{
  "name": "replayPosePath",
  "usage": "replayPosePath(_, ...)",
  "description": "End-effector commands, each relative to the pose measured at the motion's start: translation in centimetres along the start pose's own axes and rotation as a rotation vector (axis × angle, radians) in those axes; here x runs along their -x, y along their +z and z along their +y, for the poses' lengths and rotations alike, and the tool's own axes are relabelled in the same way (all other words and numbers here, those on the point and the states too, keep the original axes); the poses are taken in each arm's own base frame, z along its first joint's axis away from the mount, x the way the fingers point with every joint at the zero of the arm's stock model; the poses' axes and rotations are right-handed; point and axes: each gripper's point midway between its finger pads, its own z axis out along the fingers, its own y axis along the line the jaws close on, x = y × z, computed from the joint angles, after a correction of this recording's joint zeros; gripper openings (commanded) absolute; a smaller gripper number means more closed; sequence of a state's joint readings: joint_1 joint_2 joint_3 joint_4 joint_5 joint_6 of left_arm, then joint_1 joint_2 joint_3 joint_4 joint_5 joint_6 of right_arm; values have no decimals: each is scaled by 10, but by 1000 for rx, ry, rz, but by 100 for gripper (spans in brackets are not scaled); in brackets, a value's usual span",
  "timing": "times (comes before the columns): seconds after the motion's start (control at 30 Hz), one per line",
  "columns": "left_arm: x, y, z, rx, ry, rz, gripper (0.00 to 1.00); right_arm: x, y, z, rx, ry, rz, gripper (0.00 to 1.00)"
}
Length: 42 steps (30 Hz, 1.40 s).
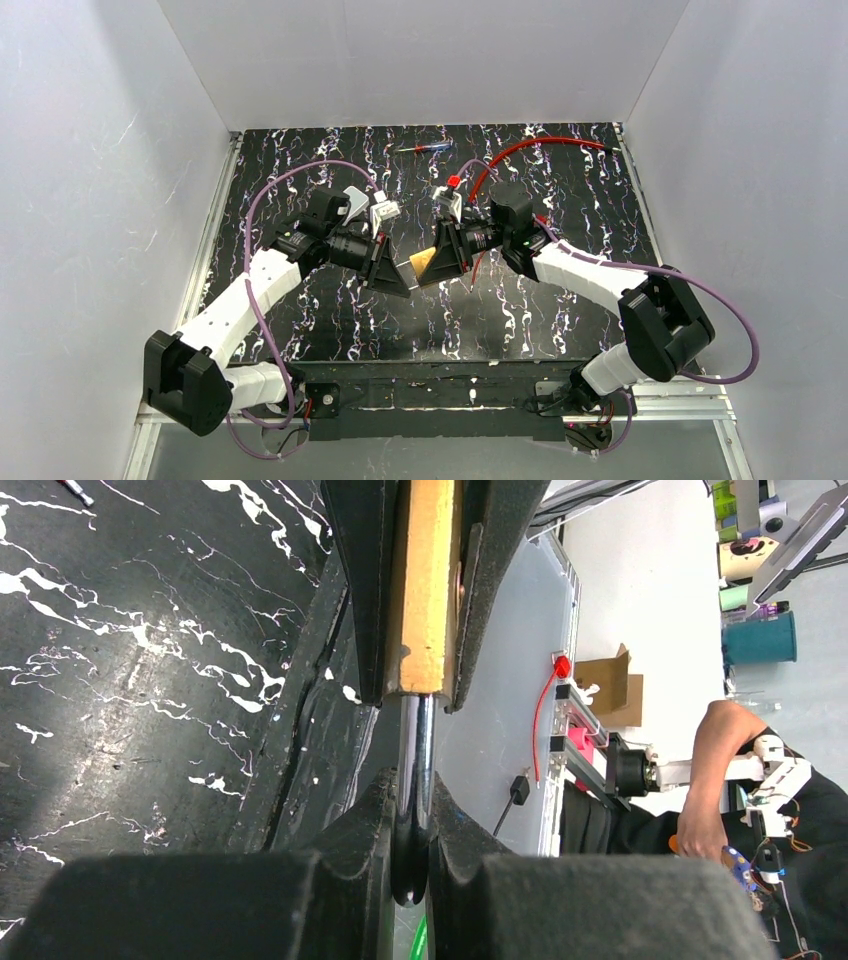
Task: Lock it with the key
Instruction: Lock the lock.
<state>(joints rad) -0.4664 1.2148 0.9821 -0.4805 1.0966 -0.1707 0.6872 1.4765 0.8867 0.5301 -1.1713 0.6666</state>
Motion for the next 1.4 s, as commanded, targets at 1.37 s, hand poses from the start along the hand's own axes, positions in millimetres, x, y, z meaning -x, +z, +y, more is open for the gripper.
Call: replayPosePath(1.37, 98, -57, -2, 156, 308, -278, 8, 44, -35, 9, -73, -154, -196, 1)
